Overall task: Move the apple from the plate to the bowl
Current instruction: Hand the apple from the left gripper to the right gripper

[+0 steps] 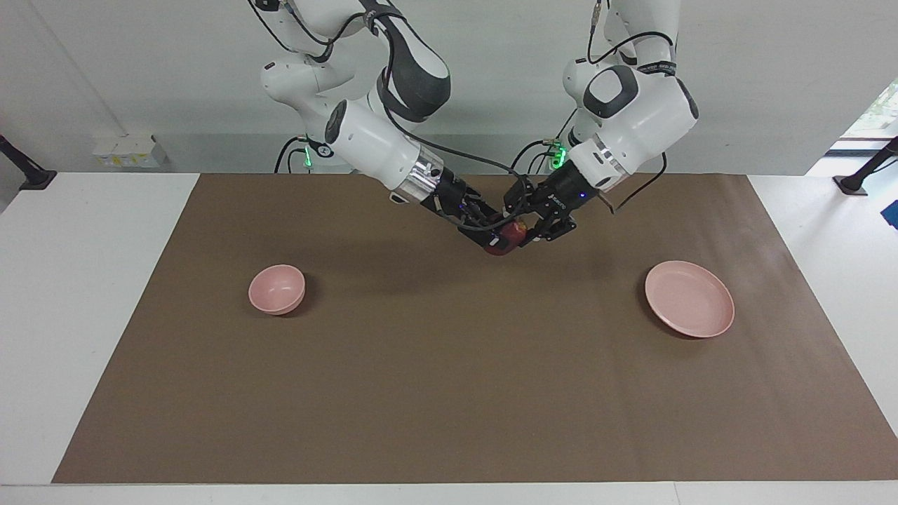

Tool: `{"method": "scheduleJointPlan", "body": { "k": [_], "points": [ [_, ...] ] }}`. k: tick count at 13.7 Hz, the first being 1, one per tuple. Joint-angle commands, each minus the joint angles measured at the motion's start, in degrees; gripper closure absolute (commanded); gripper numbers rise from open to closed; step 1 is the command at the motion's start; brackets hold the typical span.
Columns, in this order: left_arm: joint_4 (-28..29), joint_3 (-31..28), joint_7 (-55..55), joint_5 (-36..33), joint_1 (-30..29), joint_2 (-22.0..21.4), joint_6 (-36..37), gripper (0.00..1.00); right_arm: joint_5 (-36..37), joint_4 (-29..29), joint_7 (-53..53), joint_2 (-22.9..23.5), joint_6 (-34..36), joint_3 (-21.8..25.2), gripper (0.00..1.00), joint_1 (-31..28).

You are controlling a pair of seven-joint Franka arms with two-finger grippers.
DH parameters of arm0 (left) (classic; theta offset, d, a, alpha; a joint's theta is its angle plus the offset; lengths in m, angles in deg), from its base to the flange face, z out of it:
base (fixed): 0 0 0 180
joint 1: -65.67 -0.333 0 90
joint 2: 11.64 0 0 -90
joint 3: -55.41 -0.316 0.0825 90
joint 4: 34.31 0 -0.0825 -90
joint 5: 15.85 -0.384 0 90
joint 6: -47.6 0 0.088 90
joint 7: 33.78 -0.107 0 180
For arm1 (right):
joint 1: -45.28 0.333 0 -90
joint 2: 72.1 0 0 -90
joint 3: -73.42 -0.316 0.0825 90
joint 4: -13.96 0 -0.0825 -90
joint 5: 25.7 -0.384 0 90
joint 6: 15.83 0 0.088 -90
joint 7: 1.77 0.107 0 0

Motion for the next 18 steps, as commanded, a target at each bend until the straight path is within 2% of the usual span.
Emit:
{"method": "scheduleJointPlan", "body": {
  "k": [1, 2, 3, 4, 5, 6, 7, 8, 9, 11, 12, 16, 17, 18],
  "points": [
    [0.5, -0.1, 0.5, 2.6, -0.1, -1.9, 2.5, 1.00, 1.6, 1.2, 2.8, -0.9, 1.1, 0.0, 0.00, -0.3],
    [0.5, -0.1, 0.8, 2.7, -0.1, -2.0, 3.2, 1.00, 1.6, 1.2, 3.2, -1.0, 1.2, 0.0, 0.00, -0.4],
    [0.5, -0.2, 1.5, 2.7, -0.2, -2.1, 3.7, 1.00, 1.7, 1.0, 3.2, -0.9, 1.2, 0.0, 0.07, -0.4],
    [0.5, -0.1, 1.7, 2.8, -0.3, -2.1, 3.8, 1.00, 1.6, 1.0, 3.1, -0.9, 1.2, -0.1, 0.39, -0.7],
    [0.4, -0.1, 1.7, 2.8, -0.4, -2.1, 4.1, 1.00, 1.6, 1.0, 3.0, -0.9, 1.4, -0.1, 0.83, -1.1],
    [0.4, -0.1, 1.8, 3.2, -0.5, -2.1, 4.2, 1.00, 1.6, 0.9, 3.0, -0.9, 2.0, -0.1, 1.00, -1.2],
    [0.4, -0.2, 1.8, 3.4, -0.6, -2.1, 4.3, 1.00, 1.6, 0.9, 2.9, -0.8, 2.7, 0.2, 1.00, -1.2],
    [0.4, -0.2, 1.9, 3.4, -0.7, -2.1, 4.5, 0.88, 1.6, 0.9, 2.8, -0.8, 2.9, 0.3, 1.00, -1.2],
    [0.4, -0.3, 2.0, 3.4, -0.7, -2.4, 5.0, 0.56, 1.7, 0.9, 2.7, -0.9, 2.8, 0.3, 1.00, -1.2],
    [0.4, -0.3, 2.8, 3.4, -0.9, -2.4, 5.9, 0.41, 1.7, 0.9, 2.3, -0.9, 2.8, 0.3, 1.00, -1.2],
    [0.2, -0.3, 3.1, 3.4, -0.9, -2.4, 5.8, 0.29, 1.7, 0.9, 2.3, -0.9, 2.8, 0.3, 1.00, -1.2],
    [0.2, -0.4, 3.7, 3.3, -0.9, -2.4, 6.2, 0.16, 2.2, 1.0, 2.2, -0.9, 2.9, 0.3, 1.00, -1.2],
    [0.1, -0.5, 4.3, 3.3, -0.9, -2.4, 6.3, 0.04, 2.7, 1.2, 2.1, -0.9, 2.9, 0.3, 1.00, -1.2],
    [0.0, -0.4, 5.1, 3.1, -0.9, -2.4, 6.3, 0.00, 2.9, 1.3, 2.1, -1.0, 3.0, 0.4, 1.00, -1.2]
  ]
}}
